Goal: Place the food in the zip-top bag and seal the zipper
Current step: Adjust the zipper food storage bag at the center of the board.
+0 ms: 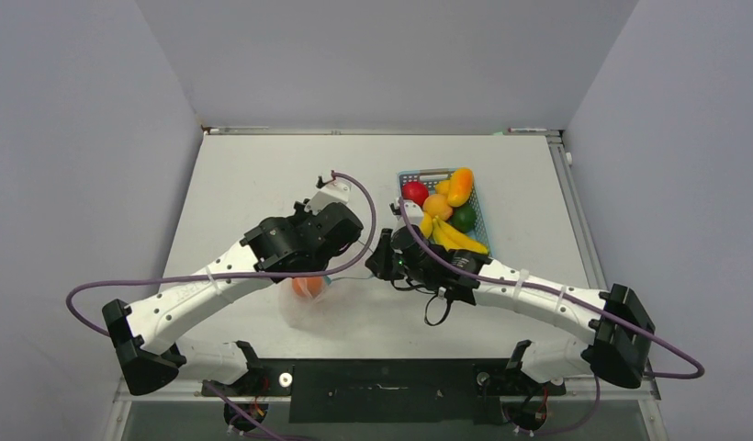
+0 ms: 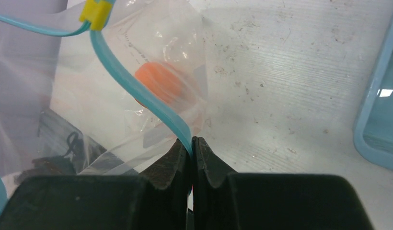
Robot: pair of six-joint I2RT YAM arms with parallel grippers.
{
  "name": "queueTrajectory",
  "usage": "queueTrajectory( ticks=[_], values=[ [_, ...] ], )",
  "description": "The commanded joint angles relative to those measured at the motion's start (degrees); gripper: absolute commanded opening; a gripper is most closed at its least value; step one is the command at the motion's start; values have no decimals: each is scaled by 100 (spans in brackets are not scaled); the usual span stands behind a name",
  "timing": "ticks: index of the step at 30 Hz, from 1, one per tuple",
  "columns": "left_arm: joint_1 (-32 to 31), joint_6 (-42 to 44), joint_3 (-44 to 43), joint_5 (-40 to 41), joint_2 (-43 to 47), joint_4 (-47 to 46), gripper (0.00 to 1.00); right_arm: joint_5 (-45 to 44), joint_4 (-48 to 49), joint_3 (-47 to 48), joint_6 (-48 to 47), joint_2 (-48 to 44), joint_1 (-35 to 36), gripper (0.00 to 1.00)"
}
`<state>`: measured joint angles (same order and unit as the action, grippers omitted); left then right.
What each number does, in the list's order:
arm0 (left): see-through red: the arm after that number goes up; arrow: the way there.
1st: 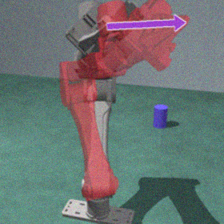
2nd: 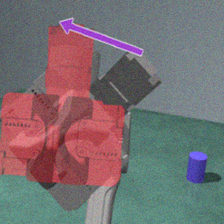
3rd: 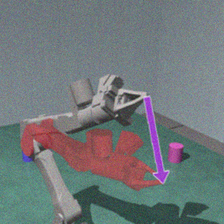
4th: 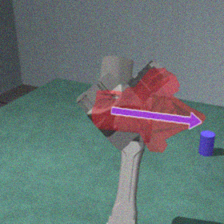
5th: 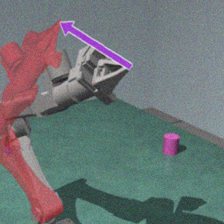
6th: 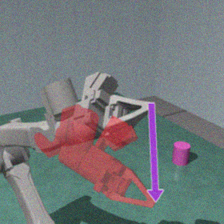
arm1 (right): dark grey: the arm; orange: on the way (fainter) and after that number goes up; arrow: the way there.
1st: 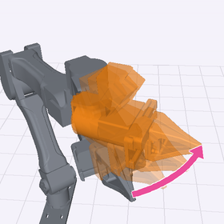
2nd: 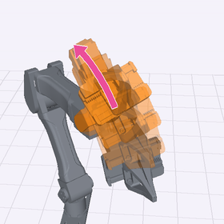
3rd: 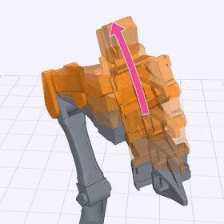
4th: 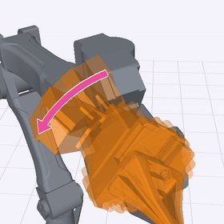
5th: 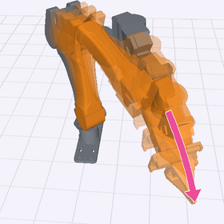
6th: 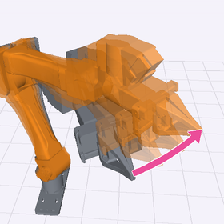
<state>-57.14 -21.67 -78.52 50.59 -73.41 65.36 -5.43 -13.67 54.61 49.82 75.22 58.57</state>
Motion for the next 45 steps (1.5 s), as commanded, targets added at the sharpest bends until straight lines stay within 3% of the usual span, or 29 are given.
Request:
queueTrajectory(
  ticks=[1, 8, 18, 27, 34, 45],
  values=[
    [88, 134, -40, 437, 148, 49, 0, -304, -340, -92, -287, -240, -20, 5],
    [95, 242, -9, 584, 167, 55, 0, -301, -219, -327, -368, 255, -20, 5],
    [233, 434, 143, 651, 180, -184, 0, -1, 1200, -242, -285, 1351, -7, 5],
    [249, 449, 444, 211, 146, -946, 0, -593, 1483, -46, -456, 1496, -125, 5],
    [256, 566, 903, 205, 226, -1603, 0, -522, 1654, -163, -638, 1445, -317, 6],
    [423, 690, 1567, -365, 660, -2398, 0, -318, 1396, 26, -1001, 936, -390, 43]
  ],
)
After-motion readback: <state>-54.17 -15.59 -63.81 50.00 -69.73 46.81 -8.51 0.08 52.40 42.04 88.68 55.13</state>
